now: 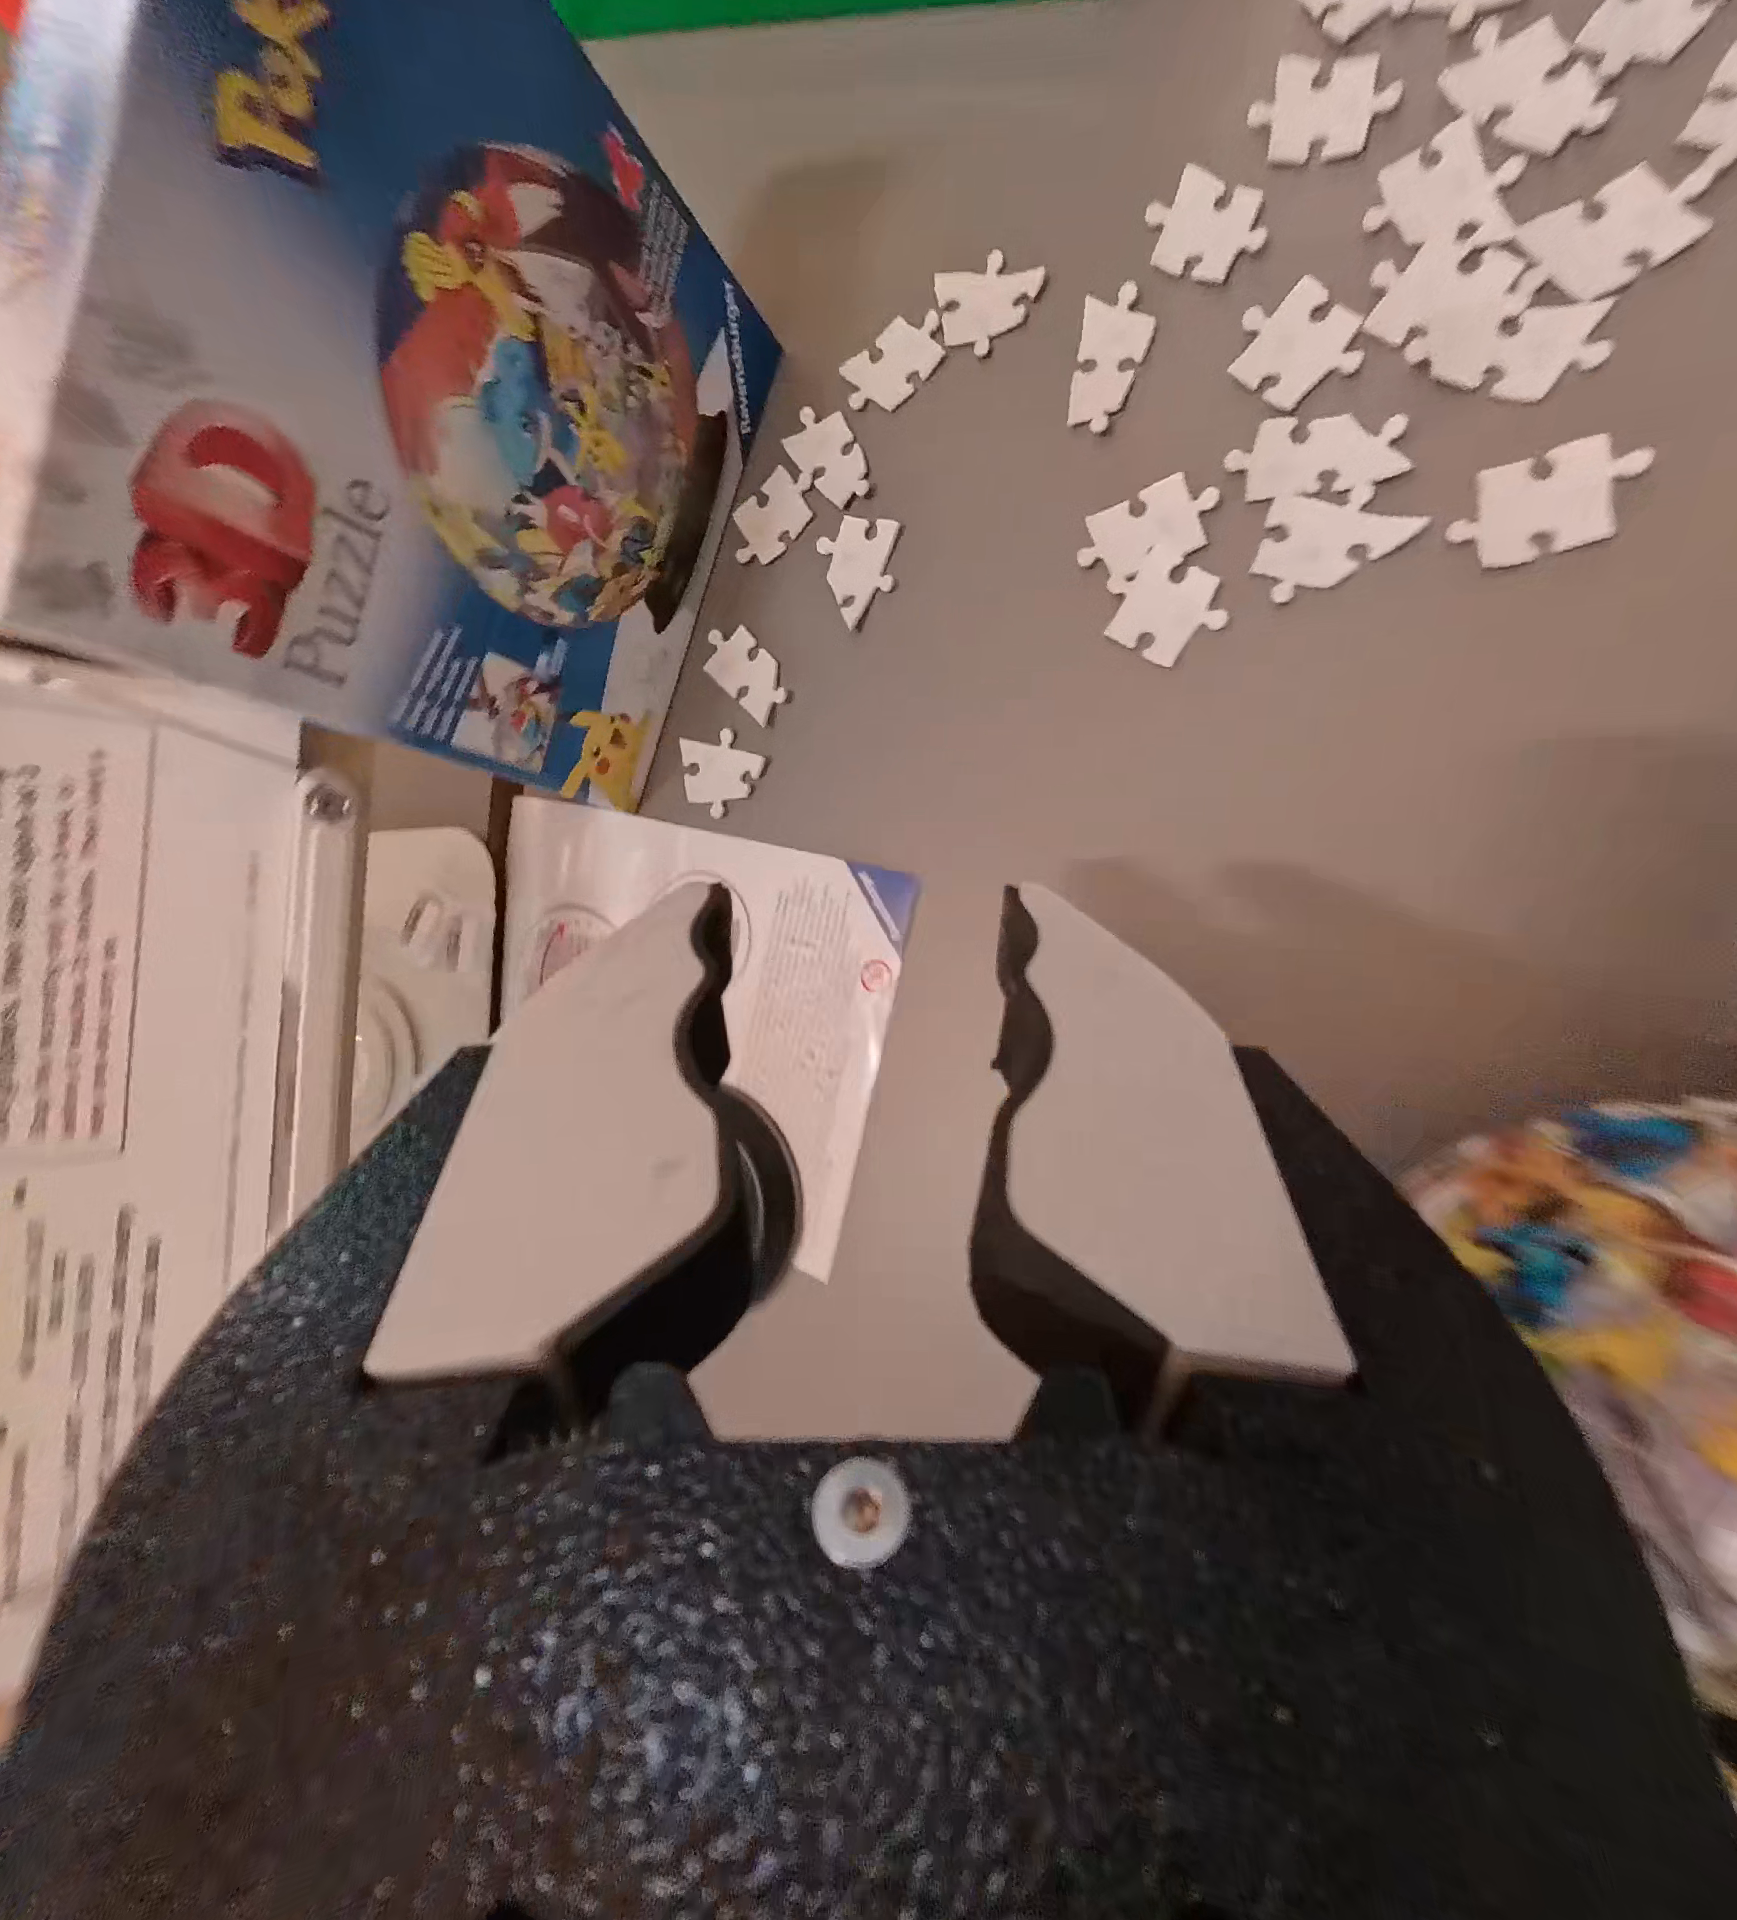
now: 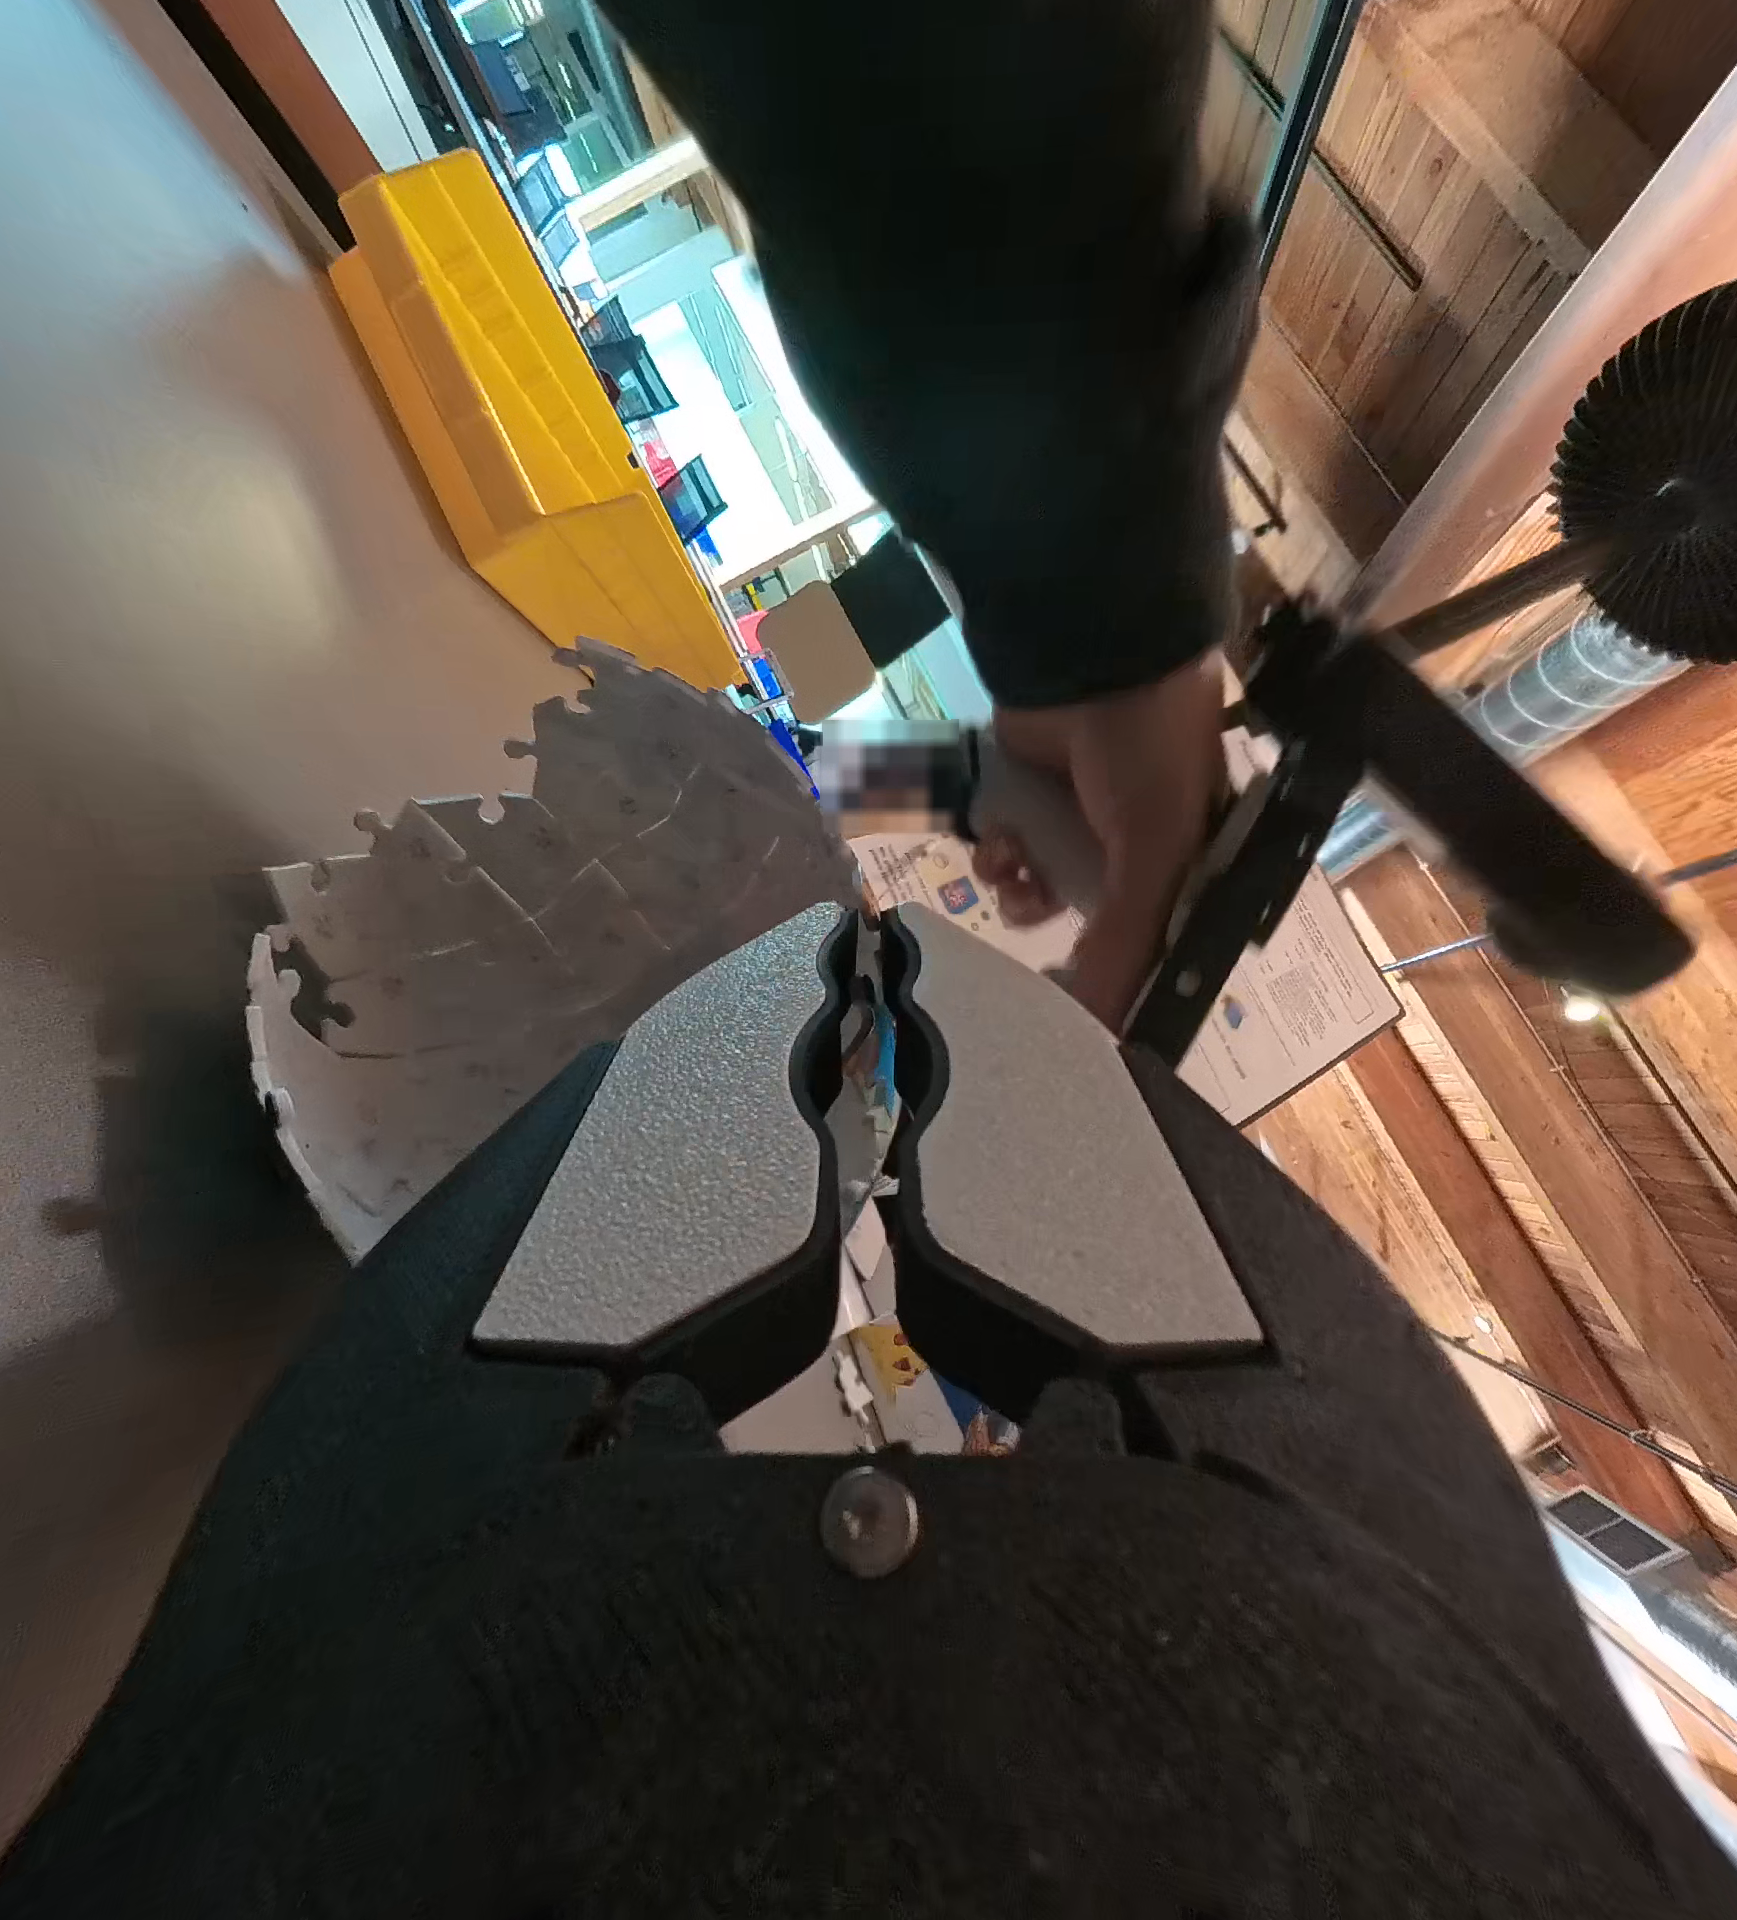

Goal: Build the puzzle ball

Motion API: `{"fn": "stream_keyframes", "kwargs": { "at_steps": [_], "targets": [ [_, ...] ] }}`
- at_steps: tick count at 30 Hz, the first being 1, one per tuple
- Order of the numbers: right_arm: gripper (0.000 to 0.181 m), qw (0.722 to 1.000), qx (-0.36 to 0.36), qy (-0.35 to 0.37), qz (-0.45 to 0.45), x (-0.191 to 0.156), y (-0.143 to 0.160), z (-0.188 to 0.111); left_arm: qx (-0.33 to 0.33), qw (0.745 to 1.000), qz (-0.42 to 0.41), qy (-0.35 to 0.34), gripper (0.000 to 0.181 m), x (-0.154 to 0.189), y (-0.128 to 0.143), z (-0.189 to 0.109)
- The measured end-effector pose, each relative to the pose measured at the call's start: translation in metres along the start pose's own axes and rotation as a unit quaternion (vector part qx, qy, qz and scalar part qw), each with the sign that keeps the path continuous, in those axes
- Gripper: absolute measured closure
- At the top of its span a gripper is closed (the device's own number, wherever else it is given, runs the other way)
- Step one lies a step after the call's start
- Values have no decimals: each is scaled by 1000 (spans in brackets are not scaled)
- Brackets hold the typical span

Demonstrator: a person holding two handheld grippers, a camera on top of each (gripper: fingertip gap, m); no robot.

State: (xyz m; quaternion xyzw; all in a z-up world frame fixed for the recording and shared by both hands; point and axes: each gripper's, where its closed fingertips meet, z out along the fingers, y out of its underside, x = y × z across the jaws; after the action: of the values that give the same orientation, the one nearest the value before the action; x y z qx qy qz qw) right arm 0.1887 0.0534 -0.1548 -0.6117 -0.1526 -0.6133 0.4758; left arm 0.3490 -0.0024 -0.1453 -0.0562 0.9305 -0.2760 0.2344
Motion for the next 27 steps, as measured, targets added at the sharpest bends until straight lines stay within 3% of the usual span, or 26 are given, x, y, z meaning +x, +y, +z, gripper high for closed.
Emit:
{"fn": "stream_keyframes", "kwargs": {
  "at_steps": [6,13,17,27],
  "targets": [
    [177,1000,1,-2,4,0,1,0,-59,996,67,26,136,-28,15,75],
    [176,1000,0,-2,24,1,4,0,-104,993,46,40,140,-52,38,135],
    [176,999,0,-3,33,1,4,0,-58,994,63,73,140,-40,15,155],
    [176,999,-4,-2,52,2,9,0,-31,993,66,98,142,-37,-11,181]
  ]
}}
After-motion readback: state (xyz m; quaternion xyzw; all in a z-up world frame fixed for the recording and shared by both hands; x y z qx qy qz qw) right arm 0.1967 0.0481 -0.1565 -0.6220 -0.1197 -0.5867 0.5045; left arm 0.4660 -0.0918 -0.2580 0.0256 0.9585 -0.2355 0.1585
